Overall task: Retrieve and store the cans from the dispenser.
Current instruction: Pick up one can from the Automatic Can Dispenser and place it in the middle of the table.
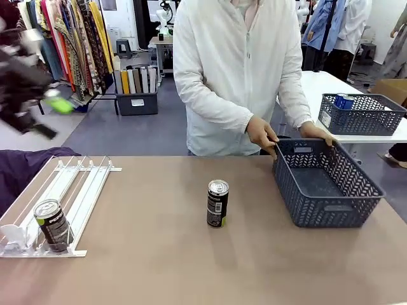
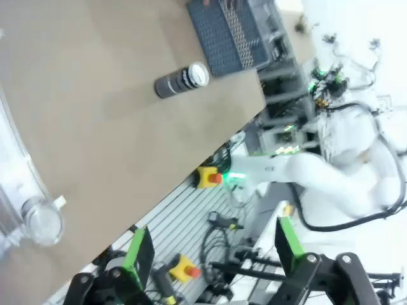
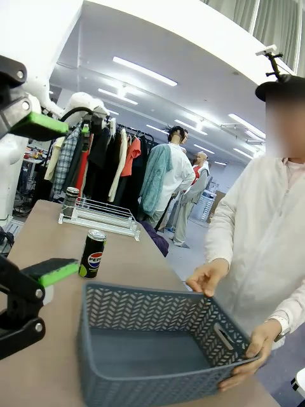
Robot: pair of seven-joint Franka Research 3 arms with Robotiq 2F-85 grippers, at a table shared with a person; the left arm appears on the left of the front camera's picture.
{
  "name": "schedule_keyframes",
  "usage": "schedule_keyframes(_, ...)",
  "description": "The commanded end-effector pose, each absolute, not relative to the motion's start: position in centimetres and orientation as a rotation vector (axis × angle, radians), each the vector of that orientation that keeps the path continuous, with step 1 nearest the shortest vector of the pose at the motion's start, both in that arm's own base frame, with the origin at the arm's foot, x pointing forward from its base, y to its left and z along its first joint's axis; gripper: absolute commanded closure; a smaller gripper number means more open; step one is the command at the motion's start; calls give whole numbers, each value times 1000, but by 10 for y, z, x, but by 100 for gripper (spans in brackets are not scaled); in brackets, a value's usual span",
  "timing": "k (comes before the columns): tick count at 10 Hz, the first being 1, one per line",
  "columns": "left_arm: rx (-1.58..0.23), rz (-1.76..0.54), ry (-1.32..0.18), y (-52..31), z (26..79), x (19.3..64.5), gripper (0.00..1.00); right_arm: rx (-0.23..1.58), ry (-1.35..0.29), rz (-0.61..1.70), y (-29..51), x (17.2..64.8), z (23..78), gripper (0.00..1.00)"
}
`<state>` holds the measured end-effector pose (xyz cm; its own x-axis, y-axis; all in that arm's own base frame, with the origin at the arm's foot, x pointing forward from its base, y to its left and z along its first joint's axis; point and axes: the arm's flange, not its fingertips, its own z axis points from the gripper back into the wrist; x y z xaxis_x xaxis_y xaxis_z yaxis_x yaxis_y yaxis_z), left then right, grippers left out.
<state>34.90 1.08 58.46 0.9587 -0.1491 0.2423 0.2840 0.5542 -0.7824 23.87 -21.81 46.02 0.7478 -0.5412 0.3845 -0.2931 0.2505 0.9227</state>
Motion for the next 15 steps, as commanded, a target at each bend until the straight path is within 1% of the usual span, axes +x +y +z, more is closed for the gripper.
schedule_keyframes(1, -1143, -128, -190, 53, 544, 344, 0, 1357, -795, -185, -217, 242, 464, 0)
schedule_keyframes(3, -1299, -62, -238, 80, 509, 340, 0, 1357, -795, -185, -217, 242, 464, 0)
schedule_keyframes(4, -1288, -52, -237, 83, 506, 342, 0, 1357, -795, -185, -217, 242, 464, 0)
schedule_keyframes(5, -1213, -58, -205, 93, 516, 331, 0, 1357, -795, -185, -217, 242, 464, 0)
schedule_keyframes(15, -1213, -58, -205, 93, 516, 331, 0, 1357, -795, -185, -217, 242, 464, 0)
